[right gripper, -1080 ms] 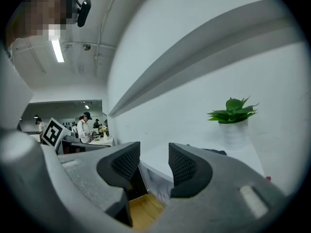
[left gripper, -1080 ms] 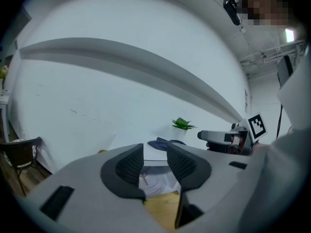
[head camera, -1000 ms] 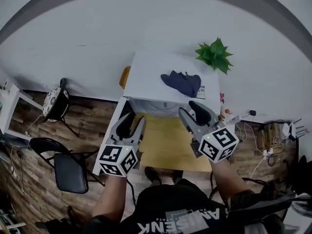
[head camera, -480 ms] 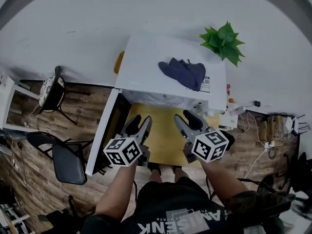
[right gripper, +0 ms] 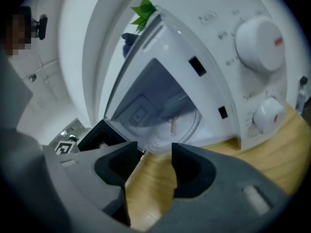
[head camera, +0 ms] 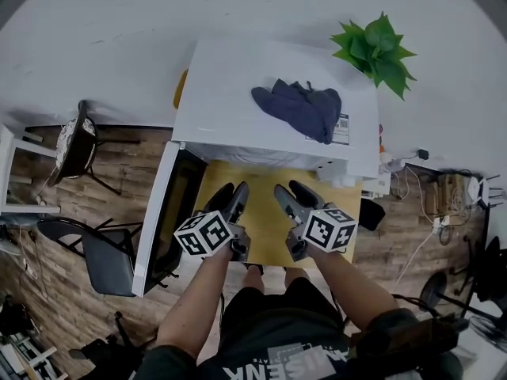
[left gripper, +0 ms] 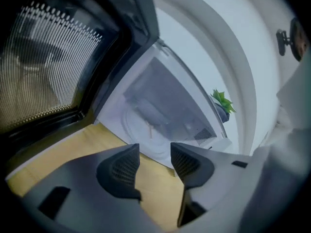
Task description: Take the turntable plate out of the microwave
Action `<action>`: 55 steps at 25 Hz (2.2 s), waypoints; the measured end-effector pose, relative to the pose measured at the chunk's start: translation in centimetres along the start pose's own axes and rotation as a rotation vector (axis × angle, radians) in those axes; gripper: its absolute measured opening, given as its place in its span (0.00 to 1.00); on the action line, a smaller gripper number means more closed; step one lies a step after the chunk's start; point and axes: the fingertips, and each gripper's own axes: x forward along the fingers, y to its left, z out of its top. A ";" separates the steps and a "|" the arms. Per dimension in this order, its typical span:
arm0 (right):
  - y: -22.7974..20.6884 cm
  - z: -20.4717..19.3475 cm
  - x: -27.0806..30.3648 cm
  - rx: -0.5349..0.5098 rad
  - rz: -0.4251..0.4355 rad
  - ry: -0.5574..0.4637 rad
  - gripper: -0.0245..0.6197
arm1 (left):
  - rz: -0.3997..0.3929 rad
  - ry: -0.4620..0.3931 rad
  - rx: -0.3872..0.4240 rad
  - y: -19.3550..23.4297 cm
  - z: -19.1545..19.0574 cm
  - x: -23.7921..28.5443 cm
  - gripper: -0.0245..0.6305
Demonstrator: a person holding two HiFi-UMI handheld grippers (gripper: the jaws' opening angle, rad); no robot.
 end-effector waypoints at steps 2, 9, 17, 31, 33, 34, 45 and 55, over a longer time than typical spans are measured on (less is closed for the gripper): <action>-1.0 -0.5 0.9 0.048 -0.003 -0.007 0.38 | 0.003 -0.009 -0.052 1.3 0.0 1.1 0.33; -3.6 -1.8 3.5 0.227 -0.014 -0.027 0.41 | -0.045 -0.007 -0.198 3.3 -0.7 4.1 0.35; -5.7 -2.6 6.0 0.383 -0.055 -0.051 0.41 | -0.039 0.024 -0.270 5.1 -1.0 6.3 0.35; -6.2 -1.5 9.6 0.759 -0.027 -0.129 0.40 | -0.078 0.047 -0.361 5.7 -0.9 9.0 0.34; -6.6 -1.8 9.8 0.793 -0.069 -0.119 0.34 | -0.063 0.041 -0.363 5.9 -0.9 9.1 0.34; -6.7 -1.8 9.8 0.800 -0.082 -0.118 0.32 | -0.061 0.039 -0.368 6.0 -0.9 9.2 0.34; -7.0 -2.1 9.9 0.875 -0.105 -0.128 0.31 | -0.061 0.017 -0.456 5.9 -1.0 9.7 0.32; -5.4 -2.7 8.6 0.845 -0.008 -0.126 0.15 | -0.106 0.010 -0.482 4.6 -1.9 7.8 0.15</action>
